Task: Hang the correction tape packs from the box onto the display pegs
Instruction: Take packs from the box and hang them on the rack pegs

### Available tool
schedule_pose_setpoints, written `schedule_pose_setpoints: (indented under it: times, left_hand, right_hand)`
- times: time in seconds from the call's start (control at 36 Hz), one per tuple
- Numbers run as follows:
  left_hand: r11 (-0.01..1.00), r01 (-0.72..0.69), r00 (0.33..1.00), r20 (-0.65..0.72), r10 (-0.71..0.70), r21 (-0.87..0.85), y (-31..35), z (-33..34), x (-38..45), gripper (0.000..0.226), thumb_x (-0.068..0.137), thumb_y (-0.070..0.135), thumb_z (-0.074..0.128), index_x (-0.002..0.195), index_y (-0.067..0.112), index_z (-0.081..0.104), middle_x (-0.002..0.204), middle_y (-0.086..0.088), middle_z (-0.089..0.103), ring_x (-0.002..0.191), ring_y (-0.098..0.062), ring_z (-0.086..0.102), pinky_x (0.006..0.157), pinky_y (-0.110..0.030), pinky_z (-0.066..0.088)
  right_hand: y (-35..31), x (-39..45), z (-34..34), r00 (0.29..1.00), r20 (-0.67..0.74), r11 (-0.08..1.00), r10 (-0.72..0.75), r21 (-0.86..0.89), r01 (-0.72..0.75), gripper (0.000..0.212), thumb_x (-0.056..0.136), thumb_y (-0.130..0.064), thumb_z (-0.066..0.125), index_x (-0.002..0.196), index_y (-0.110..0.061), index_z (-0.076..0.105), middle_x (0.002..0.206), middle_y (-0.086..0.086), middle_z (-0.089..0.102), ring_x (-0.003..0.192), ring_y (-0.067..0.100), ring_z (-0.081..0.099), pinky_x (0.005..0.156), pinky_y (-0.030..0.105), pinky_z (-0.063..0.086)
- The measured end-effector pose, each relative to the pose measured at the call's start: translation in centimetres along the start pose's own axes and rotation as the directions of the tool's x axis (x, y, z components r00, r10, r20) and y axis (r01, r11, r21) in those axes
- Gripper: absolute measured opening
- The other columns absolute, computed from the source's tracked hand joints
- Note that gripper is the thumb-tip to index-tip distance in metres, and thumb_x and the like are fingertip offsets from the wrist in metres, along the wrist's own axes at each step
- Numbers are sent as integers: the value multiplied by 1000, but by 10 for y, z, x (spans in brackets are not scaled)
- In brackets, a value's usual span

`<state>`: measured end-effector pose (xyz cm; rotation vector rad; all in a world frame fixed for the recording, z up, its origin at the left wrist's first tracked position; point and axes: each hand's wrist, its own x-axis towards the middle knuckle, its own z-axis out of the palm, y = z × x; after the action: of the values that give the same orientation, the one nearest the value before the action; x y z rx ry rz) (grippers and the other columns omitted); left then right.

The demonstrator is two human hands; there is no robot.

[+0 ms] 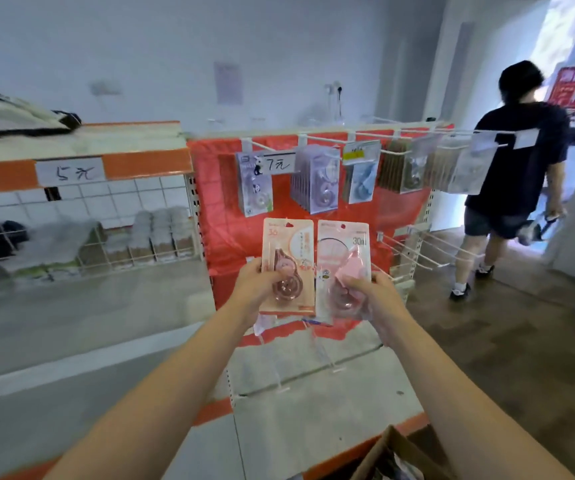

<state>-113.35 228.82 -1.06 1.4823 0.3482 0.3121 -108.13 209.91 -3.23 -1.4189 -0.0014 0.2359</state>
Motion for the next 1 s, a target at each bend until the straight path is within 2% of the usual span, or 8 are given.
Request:
schedule_pose_setpoints:
  times: [0.22,0.42,0.5,0.56,0.64,0.72,0.86,1.0]
  left_hand:
    - [998,30,999,-33,-32,-51,0,55,22,31,82,2,71,111,2,63,107,-15,69,99,-31,67,91,-46,53]
    - [997,41,998,49,-38,-58,-17,133,33,28,79,1,72,107,6,67,106,-14,70,101,-31,67,93,-49,52]
    - [998,43,996,82,-39,-46,-24,164,32,23,79,1,73,100,8,68,105,-15,71,101,-33,67,93,-49,52]
    - [999,46,994,97,-44,-18,-30,181,32,17,79,2,73,94,10,68,104,-15,71,99,-32,67,92,-48,53]
    - [998,55,992,117,-56,7,-40,202,30,19,80,1,72,98,5,68,103,-15,70,89,-27,67,83,-38,55]
    - [994,76,989,125,-85,72,-56,216,28,14,81,2,71,93,7,67,100,-14,70,89,-25,65,81,-36,53]
    - [986,123,981,139,-138,117,-75,230,36,14,83,4,70,96,9,66,99,-11,69,84,-21,63,67,-26,52]
    - [978,161,970,162,-182,134,-86,236,46,16,85,3,68,100,9,65,100,-10,68,83,-19,64,66,-25,51]
  right_hand:
    - [-31,31,-41,1000,13,999,-8,-35,9,38,77,-14,77,104,-14,50,114,10,63,103,26,64,84,51,56]
    - [-44,44,-114,1000,-28,1000,9,-14,-9,46,81,-6,72,120,1,49,119,18,61,106,29,62,60,40,59]
    - [-50,42,-142,997,-71,999,-6,-52,3,19,86,-2,66,102,-5,57,109,13,63,99,24,62,44,25,51]
    - [-48,43,-160,994,-108,997,-34,-68,26,15,87,-3,66,90,-13,55,100,10,64,90,21,63,49,26,53]
    - [-38,47,-183,988,-152,995,-25,-104,9,16,85,-3,68,93,-6,55,100,13,64,81,18,63,62,30,55]
    - [-26,50,-198,984,-179,996,25,-84,-41,19,83,0,69,96,3,56,108,22,64,85,27,64,73,46,58]
    - [-11,50,-212,977,-202,990,74,-101,-96,18,85,3,67,78,-6,53,83,12,62,83,29,62,90,55,52]
    - [5,65,-221,959,-256,984,123,-91,-150,34,80,-6,73,107,-2,52,102,14,64,91,28,66,81,45,57]
